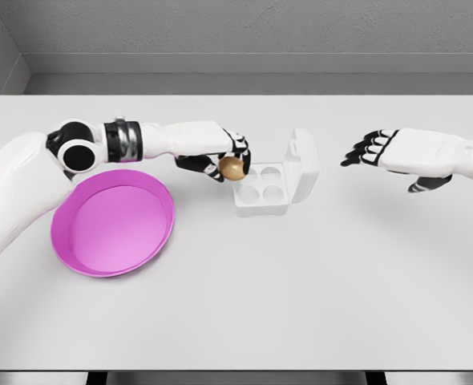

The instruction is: Pack egg into the box and close the box lid

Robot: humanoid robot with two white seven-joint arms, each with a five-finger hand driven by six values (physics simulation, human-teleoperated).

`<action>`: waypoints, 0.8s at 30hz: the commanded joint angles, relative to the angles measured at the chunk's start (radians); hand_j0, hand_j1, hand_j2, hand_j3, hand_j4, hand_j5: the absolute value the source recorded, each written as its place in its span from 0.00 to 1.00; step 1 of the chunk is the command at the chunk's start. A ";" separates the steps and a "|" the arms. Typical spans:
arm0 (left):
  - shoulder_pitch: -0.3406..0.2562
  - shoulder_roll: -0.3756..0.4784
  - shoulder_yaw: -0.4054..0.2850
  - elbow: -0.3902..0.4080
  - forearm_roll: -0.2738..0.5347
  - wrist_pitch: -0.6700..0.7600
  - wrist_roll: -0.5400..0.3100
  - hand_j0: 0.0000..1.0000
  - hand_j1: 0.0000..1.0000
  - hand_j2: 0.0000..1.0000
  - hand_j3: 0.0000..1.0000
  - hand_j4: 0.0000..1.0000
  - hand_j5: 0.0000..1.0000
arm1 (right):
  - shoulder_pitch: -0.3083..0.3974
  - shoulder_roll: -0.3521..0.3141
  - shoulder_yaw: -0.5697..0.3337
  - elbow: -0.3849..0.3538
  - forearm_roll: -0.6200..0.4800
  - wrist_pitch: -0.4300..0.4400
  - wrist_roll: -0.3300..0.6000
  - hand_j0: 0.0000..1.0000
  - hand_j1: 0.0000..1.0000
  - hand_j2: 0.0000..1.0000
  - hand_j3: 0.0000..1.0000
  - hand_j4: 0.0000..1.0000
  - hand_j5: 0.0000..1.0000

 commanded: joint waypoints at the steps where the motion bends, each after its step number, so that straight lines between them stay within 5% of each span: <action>1: 0.000 -0.034 0.000 0.045 0.007 0.002 -0.003 0.29 0.29 0.29 0.29 0.29 0.29 | 0.000 -0.003 -0.003 0.003 -0.005 0.003 0.000 1.00 1.00 1.00 1.00 1.00 1.00; 10: 0.000 -0.094 -0.005 0.082 -0.092 0.002 -0.007 0.29 0.29 0.29 0.29 0.29 0.29 | 0.000 -0.008 -0.005 0.003 -0.006 0.003 0.000 1.00 1.00 1.00 1.00 1.00 1.00; 24: 0.003 -0.100 -0.034 0.082 -0.116 0.002 -0.011 0.31 0.31 0.31 0.31 0.31 0.31 | 0.000 -0.009 -0.002 -0.004 -0.008 0.003 0.000 1.00 1.00 1.00 1.00 1.00 1.00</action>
